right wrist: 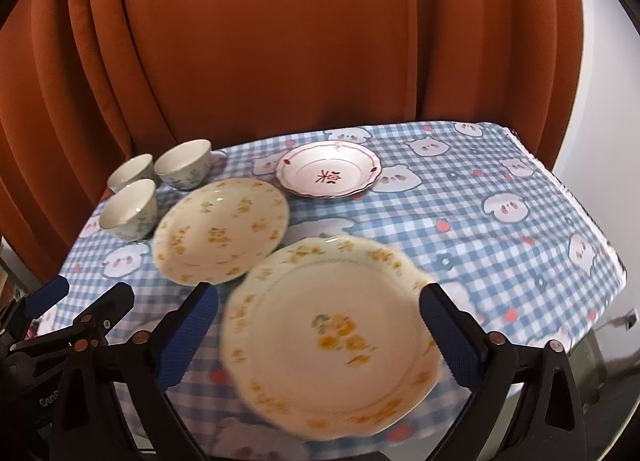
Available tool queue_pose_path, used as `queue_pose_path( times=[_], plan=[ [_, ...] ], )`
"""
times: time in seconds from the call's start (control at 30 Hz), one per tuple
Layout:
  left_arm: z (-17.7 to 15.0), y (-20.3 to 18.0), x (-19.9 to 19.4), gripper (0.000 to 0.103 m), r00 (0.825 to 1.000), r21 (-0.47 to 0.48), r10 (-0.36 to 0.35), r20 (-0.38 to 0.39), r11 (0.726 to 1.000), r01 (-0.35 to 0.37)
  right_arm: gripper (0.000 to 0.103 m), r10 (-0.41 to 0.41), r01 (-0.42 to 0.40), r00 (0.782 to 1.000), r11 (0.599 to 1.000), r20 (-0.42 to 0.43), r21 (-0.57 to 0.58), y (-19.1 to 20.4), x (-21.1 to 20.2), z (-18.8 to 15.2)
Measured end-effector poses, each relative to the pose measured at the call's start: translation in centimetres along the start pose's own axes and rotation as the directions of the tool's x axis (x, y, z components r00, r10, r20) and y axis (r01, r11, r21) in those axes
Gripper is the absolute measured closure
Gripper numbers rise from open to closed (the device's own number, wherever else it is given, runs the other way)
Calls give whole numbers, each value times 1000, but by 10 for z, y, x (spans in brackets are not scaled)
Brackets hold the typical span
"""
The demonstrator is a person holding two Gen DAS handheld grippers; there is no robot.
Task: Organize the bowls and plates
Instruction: 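Close both grippers on the deep plate's rim and lift it, then carry the deep plate with both grippers toward the flat yellow-flowered plate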
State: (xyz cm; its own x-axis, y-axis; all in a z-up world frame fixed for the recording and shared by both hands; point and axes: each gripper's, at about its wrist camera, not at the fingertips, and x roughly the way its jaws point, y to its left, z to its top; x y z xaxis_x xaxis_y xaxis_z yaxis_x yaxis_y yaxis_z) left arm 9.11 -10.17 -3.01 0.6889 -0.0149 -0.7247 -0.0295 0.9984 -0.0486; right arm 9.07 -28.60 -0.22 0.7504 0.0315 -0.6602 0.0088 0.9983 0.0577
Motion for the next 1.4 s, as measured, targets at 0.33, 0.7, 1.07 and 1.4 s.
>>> queue_pose_path(
  times=[0.33, 0.7, 1.07, 1.4],
  plan=[
    [-16, -65, 56, 14, 989, -70, 33, -143, 997, -43, 4, -7, -3, 993, 997, -115, -80, -68, 57, 8],
    [-40, -89, 95, 23, 950, -94, 75, -302, 990, -108, 14, 57, -90, 957, 991, -283, -103, -102, 113, -11],
    [-37, -94, 114, 19, 929, -98, 117, -352, 982, -161, 39, 99, -152, 914, 983, -393, -107, -99, 148, -17],
    [-33, -93, 117, 21, 917, -88, 114, -381, 983, -159, 45, 103, -170, 899, 978, -426, -124, -91, 151, -13]
  ],
)
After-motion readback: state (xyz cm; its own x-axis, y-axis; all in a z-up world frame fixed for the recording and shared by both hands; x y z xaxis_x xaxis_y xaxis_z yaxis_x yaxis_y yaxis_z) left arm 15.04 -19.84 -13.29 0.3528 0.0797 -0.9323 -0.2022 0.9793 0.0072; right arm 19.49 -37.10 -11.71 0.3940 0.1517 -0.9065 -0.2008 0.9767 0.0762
